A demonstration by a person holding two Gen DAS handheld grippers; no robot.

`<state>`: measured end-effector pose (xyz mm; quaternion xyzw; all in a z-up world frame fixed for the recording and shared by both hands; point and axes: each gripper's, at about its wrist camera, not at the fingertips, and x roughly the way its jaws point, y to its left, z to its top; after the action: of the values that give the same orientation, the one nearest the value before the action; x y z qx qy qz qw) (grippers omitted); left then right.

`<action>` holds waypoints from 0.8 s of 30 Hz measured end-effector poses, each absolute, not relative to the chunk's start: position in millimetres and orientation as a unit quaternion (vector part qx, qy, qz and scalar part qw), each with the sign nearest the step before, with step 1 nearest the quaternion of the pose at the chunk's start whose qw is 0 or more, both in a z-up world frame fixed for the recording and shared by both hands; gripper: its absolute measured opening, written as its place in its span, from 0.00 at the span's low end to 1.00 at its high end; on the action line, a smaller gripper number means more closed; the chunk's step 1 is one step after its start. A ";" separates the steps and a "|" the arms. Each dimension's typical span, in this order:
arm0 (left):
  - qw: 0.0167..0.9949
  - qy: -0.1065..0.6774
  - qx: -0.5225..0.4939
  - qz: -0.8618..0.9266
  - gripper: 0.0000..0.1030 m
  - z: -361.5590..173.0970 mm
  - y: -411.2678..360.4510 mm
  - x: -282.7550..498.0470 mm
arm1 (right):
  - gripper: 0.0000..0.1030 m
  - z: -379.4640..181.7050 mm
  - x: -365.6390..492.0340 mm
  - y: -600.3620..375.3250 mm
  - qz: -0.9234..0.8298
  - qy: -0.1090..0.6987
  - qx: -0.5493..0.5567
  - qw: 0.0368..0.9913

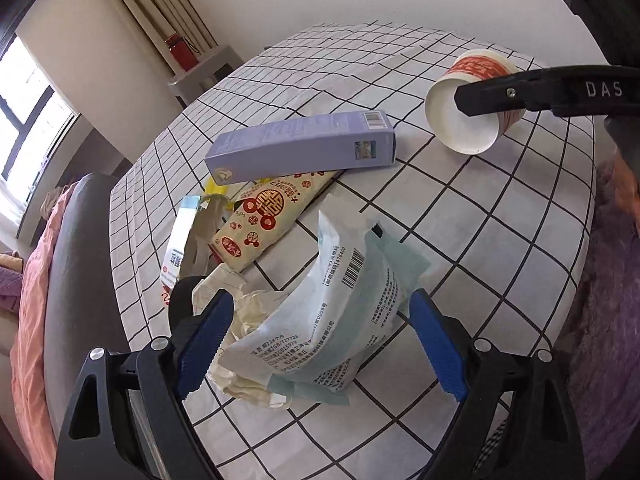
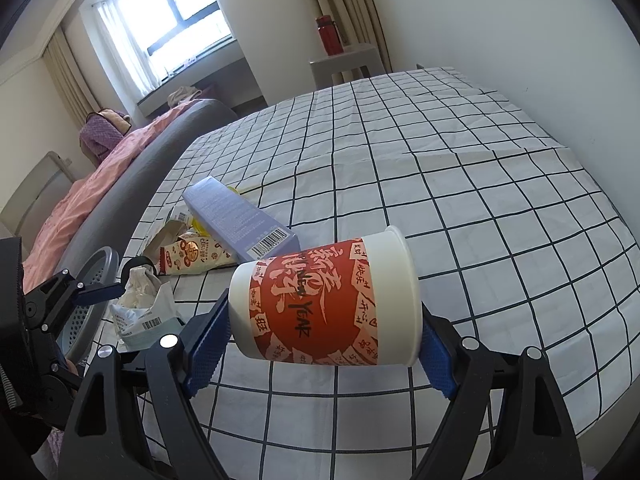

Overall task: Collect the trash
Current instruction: 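Grasp the clear plastic packet with the left tool while the right tool holds the cup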

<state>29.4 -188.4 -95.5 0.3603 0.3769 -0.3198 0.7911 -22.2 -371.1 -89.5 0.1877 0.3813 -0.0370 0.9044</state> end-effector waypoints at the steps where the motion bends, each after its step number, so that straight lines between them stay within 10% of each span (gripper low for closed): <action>1: 0.790 0.377 0.362 -0.319 0.83 -97.2 -189.5 29.4 | 0.78 -89.5 -22.2 -371.1 -0.036 0.381 0.188 0.904; 24: 0.791 0.473 0.230 -0.314 0.83 -115.6 -193.9 29.1 | 0.78 -88.3 -24.7 -373.2 -0.036 0.376 0.194 0.905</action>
<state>29.1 -193.9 -115.6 0.2301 0.4728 -0.3135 0.7907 -24.7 -373.2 -88.3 0.1943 0.3758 -0.0356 0.9054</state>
